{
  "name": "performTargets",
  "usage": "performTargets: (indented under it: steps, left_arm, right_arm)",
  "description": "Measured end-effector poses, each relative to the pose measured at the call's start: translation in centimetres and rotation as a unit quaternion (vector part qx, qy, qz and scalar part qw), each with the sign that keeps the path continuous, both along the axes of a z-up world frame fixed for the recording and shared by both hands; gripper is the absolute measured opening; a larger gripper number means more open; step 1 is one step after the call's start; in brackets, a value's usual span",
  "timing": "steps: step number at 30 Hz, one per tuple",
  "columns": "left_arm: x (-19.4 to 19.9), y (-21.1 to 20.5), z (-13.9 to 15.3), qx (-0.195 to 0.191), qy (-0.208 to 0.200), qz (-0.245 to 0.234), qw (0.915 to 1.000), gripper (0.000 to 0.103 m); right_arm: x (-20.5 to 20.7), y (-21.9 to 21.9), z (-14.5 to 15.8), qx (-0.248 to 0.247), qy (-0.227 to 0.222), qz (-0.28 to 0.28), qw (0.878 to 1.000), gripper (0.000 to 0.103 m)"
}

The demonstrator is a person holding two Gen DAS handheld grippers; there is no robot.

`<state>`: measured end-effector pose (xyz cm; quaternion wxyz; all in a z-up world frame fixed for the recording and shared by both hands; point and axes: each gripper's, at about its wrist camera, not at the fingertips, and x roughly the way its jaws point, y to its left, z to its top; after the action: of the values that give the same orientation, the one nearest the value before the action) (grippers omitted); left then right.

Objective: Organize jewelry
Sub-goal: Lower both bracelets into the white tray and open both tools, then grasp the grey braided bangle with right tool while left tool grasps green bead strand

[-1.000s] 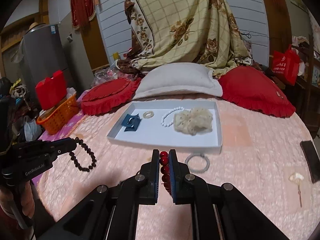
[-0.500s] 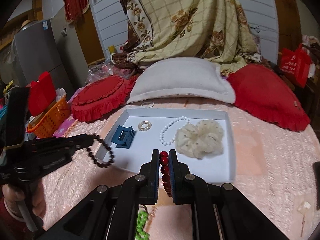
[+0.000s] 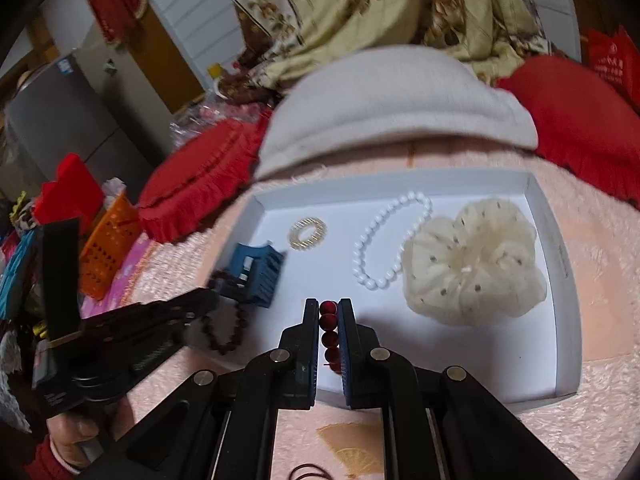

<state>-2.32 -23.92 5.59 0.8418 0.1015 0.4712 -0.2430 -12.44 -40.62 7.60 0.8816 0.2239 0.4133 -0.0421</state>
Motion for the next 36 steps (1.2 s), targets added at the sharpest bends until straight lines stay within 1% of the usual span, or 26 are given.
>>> performTargets:
  steps: [4, 10, 12, 14, 15, 17, 19, 21, 24, 26, 28, 32, 36]
  left_arm:
    - [0.0, 0.2, -0.4, -0.002, 0.002, 0.003, 1.0000, 0.008]
    - [-0.6, 0.2, -0.4, -0.007, 0.007, 0.001, 1.0000, 0.010]
    - [-1.0, 0.3, -0.3, -0.012, 0.011, -0.005, 0.9999, 0.013]
    - [-1.5, 0.5, 0.0, -0.021, 0.014, -0.013, 0.9996, 0.023]
    - [-1.8, 0.6, 0.2, -0.028, 0.013, -0.017, 0.9994, 0.025]
    - [-2.5, 1.0, 1.0, -0.044, 0.008, -0.020, 0.9988, 0.036]
    - [-3.1, 1.5, 1.7, -0.052, 0.001, -0.017, 0.9985, 0.039]
    - [-4.0, 1.9, 2.6, -0.049, -0.008, -0.013, 0.9987, 0.039]
    - [-5.3, 2.6, 3.8, -0.034, -0.029, -0.005, 0.9990, 0.039]
    - [-6.6, 3.3, 4.6, -0.029, -0.042, -0.004, 0.9987, 0.039]
    - [-7.8, 4.2, 5.1, -0.031, -0.049, -0.004, 0.9983, 0.039]
    - [-10.2, 5.8, 5.2, -0.033, -0.056, -0.008, 0.9979, 0.039]
    - [-12.5, 6.5, 4.2, -0.022, -0.044, -0.025, 0.9985, 0.039]
  right_arm:
    - [-0.1, -0.7, -1.5, 0.001, 0.016, -0.011, 1.000, 0.009]
    - [-0.6, -1.9, -2.4, 0.014, 0.031, -0.030, 0.999, 0.008]
    - [-0.7, -2.3, -2.6, 0.023, 0.037, -0.040, 0.998, 0.008]
    - [-0.9, -2.4, -2.6, 0.024, 0.040, -0.044, 0.998, 0.009]
    - [-1.0, -2.3, -2.4, 0.021, 0.039, -0.044, 0.998, 0.009]
    - [-1.3, -2.3, -2.0, 0.015, 0.037, -0.040, 0.998, 0.010]
    - [-1.8, -2.2, -1.4, 0.015, 0.033, -0.041, 0.999, 0.012]
    - [-2.6, -2.2, -0.7, 0.020, 0.027, -0.041, 0.999, 0.013]
    - [-4.2, -1.9, 0.4, 0.024, 0.013, -0.036, 0.999, 0.014]
    - [-6.0, -1.6, 1.2, 0.019, 0.004, -0.033, 0.999, 0.015]
    - [-7.7, -1.3, 1.6, 0.016, 0.001, -0.032, 0.999, 0.020]
    - [-11.4, -1.2, 1.3, 0.010, 0.006, -0.032, 0.999, 0.023]
    - [-15.7, -1.6, 0.2, -0.005, 0.017, -0.050, 0.999, 0.023]
